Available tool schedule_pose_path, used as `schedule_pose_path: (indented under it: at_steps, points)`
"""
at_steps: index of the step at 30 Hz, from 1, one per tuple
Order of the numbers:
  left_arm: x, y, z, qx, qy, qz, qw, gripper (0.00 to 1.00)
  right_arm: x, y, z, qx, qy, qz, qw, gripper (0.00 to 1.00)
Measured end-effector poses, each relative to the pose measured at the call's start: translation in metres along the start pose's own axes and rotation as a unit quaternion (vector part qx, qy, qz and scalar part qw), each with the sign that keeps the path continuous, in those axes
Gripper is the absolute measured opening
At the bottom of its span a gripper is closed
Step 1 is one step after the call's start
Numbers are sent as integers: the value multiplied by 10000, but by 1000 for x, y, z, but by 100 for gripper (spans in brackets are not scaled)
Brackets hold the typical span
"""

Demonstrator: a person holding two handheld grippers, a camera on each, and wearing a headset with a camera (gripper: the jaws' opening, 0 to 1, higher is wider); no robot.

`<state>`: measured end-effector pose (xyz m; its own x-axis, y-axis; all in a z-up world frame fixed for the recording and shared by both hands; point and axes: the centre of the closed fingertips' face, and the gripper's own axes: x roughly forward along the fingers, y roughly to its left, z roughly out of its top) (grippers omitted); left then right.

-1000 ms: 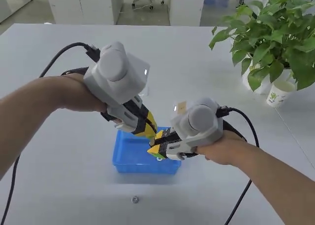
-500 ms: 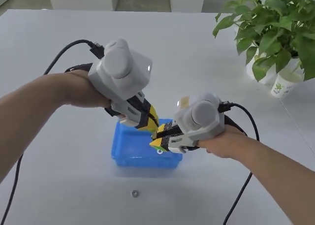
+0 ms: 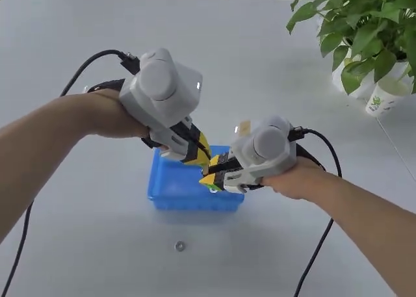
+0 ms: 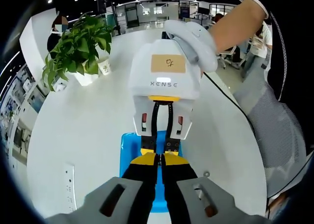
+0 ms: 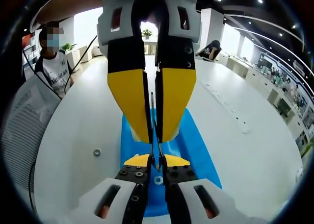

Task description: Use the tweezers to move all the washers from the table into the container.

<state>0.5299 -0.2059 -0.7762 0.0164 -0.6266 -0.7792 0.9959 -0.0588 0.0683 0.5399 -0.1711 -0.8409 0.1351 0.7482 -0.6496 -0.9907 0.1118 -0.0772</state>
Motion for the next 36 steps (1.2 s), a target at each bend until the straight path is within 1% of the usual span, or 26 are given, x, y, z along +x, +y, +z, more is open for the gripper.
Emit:
schedule_pose_path:
  at_steps: [6,16,27,36]
  points:
    - [6,1,-7,-24,62,-18,10000,6,8,-1,-6,-17,44,77,10000,11]
    - [10,2,-13,-84,77,-16,9999,6,13,-1,-11,-5,112,123,9999,11]
    - [14,0,-16,-122,71,-44,9999,6,16,2,-16,-20,201,161,9997,11]
    - [15,0,-15,-140,35,-31,9999,6,16,1,-18,-16,238,160,9996,12]
